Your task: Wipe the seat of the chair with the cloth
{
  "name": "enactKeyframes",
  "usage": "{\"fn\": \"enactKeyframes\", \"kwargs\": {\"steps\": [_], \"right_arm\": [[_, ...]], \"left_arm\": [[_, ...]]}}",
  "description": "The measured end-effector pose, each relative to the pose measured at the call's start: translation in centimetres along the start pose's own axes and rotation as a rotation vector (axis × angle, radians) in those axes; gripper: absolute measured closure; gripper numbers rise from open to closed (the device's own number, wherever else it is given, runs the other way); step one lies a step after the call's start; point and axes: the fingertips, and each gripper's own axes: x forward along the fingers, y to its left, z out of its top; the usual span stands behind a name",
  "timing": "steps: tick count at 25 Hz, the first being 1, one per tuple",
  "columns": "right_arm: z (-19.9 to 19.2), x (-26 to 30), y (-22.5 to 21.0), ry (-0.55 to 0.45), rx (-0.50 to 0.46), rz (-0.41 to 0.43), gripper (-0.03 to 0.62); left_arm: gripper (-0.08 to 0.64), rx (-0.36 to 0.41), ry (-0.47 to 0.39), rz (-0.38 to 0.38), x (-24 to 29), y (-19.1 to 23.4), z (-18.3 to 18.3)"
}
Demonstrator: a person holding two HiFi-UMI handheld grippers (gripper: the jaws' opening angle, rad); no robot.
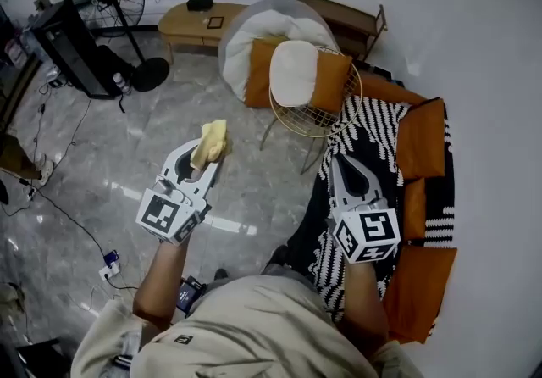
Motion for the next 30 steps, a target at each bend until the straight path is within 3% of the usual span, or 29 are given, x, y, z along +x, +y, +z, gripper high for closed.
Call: {"fn": "enactKeyframes", "kwargs": {"steps": [14, 18, 22, 30], "right_arm": [[-0.1, 4.4, -9.2, -0.004, 0.025, 0.087, 0.565], [-0.8, 5.8, -10.4, 0.011, 0.032, 0.088, 0.565], [-0.7, 8.1, -11.5, 0.026, 0.033, 0.072, 0.565], [0.0, 14.8, -15.6, 0.066, 0.038, -0.032, 0.565]], "left_arm": [[0.456, 0.030, 0.048, 0.073, 8.6, -1.8, -0.1], [0.456, -0.004, 0.044, 0.082, 11.2, -1.0, -1.1], [0.456, 0.022, -0.009, 0.026, 15.8, 0.6, -0.9], [0.456, 0.085, 0.014, -0.087, 24.3, 6.7, -0.6]]}}
